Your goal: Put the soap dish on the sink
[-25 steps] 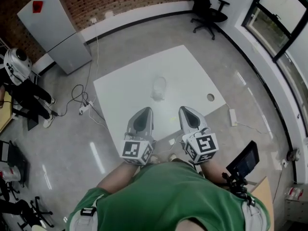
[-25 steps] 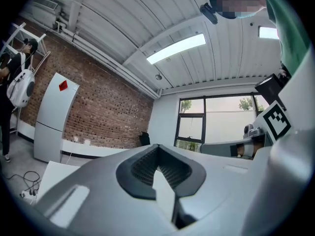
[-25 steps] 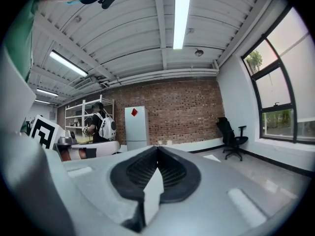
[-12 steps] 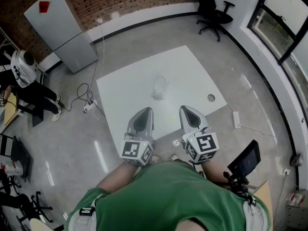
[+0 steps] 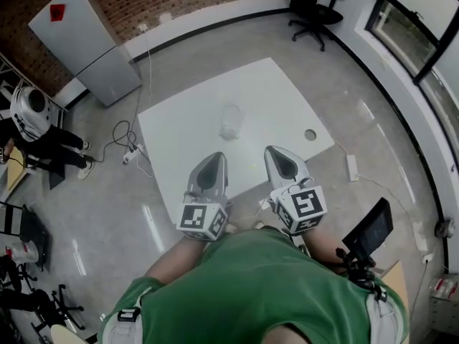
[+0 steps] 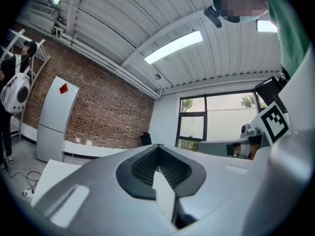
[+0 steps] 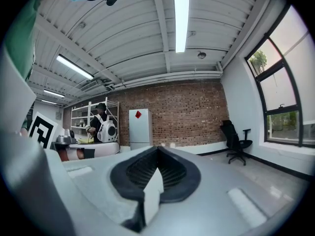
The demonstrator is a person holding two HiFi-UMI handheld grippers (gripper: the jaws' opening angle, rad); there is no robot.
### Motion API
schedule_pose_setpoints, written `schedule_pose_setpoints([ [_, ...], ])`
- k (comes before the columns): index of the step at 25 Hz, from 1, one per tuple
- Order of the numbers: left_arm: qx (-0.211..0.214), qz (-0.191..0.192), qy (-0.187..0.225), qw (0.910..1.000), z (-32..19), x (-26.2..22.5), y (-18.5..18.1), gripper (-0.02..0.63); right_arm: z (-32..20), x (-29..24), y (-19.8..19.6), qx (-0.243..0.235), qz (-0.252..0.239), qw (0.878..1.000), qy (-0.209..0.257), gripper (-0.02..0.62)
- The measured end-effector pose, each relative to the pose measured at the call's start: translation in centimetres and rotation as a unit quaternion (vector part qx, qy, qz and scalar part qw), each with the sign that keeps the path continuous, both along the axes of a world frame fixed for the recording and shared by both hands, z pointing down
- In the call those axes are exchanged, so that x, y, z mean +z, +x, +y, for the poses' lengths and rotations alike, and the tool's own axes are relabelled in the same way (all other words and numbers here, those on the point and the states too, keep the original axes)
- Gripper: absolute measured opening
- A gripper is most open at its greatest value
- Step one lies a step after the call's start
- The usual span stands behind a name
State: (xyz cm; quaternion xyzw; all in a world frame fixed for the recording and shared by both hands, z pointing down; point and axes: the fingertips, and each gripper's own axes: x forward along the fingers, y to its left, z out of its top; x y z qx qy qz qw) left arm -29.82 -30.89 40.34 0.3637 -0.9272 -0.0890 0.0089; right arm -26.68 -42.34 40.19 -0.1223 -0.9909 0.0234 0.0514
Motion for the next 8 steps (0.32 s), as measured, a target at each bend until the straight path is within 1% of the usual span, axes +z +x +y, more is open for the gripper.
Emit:
schedule_pose_setpoints([
  [8,-0.004,0.001,0.002,1.0000,-0.67,0.48,0.11,0.006,-0.51,0.21,0.08,-0.005,-0.007,1.000,0.002,0.002],
])
